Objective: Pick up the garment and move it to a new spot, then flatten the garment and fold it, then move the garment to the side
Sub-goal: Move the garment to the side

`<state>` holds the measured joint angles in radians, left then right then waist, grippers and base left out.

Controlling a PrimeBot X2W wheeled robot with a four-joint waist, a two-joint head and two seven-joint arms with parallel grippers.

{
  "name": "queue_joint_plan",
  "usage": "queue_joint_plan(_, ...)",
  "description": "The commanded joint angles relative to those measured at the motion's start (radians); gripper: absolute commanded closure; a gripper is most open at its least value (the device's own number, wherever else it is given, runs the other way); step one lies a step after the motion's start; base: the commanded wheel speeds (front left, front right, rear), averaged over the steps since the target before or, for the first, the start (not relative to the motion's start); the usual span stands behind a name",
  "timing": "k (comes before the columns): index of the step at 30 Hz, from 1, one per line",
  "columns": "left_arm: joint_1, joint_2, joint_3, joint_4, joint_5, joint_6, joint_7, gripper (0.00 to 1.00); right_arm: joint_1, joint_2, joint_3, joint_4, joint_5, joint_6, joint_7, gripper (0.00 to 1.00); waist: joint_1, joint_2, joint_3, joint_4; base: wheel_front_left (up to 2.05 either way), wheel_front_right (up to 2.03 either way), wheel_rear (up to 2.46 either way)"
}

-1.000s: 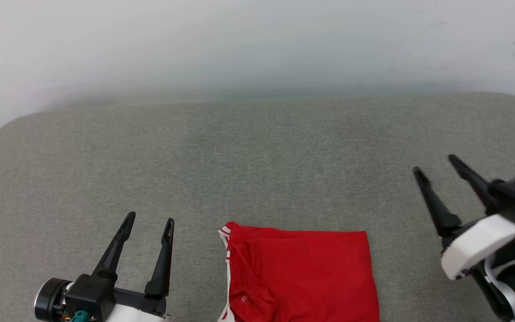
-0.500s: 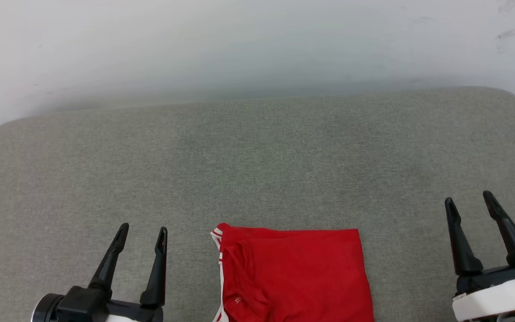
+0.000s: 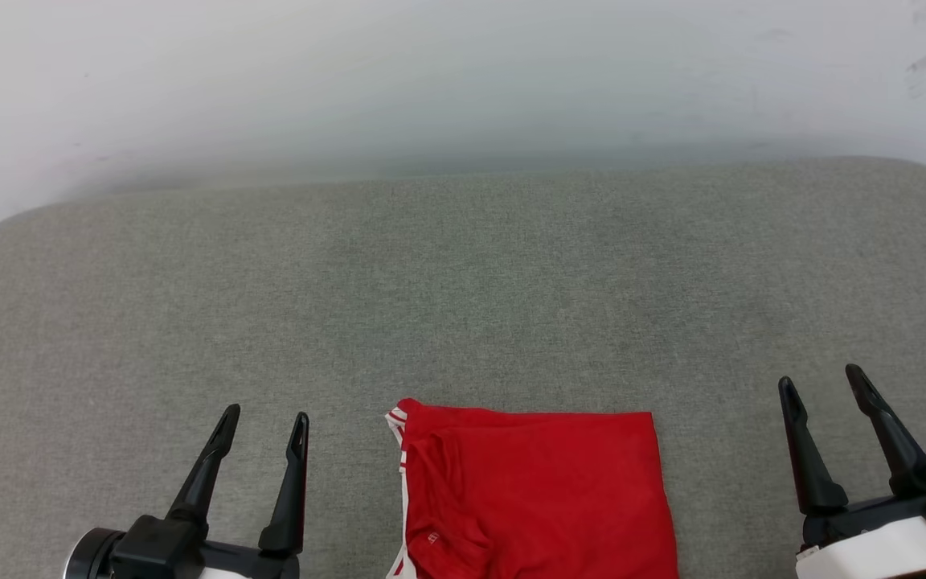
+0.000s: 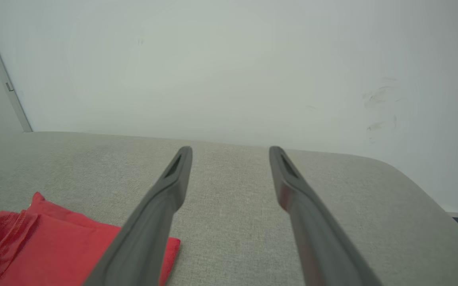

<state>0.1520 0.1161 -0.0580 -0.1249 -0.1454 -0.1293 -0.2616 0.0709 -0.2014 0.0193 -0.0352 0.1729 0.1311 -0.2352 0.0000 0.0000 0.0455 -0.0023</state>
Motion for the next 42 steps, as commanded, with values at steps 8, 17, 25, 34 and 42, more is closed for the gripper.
queue_joint_plan(8,-0.031,0.005,-0.016,0.007,0.010,-0.001,-0.005,0.00,0.002,-0.086,0.067,-0.042,0.087,-0.001,0.301,0.00,0.0000,0.0000,0.034,0.023,0.00,0.00,0.00)
queue_joint_plan(17,-0.062,-0.004,-0.039,0.012,0.012,-0.001,-0.005,0.00,-0.025,-0.157,0.111,-0.120,0.245,-0.001,0.716,0.00,0.0000,0.0000,0.079,0.078,0.00,0.00,0.00)
queue_joint_plan(25,-0.099,-0.010,-0.062,0.020,0.018,-0.001,-0.005,0.00,-0.045,-0.104,0.097,-0.113,0.262,-0.001,0.982,0.00,0.0000,0.0000,0.122,0.154,0.00,0.00,0.00)
queue_joint_plan(34,-0.116,-0.017,-0.081,0.026,0.020,-0.001,-0.004,0.00,-0.069,-0.032,0.078,0.002,0.216,-0.001,1.065,0.00,0.0000,0.0000,0.148,0.213,0.00,0.00,0.00)
queue_joint_plan(42,-0.120,-0.021,-0.087,0.033,0.021,-0.001,-0.004,0.00,-0.068,-0.004,0.145,0.110,0.198,0.001,1.052,0.53,0.0000,0.0000,0.153,0.234,0.00,0.00,0.00)
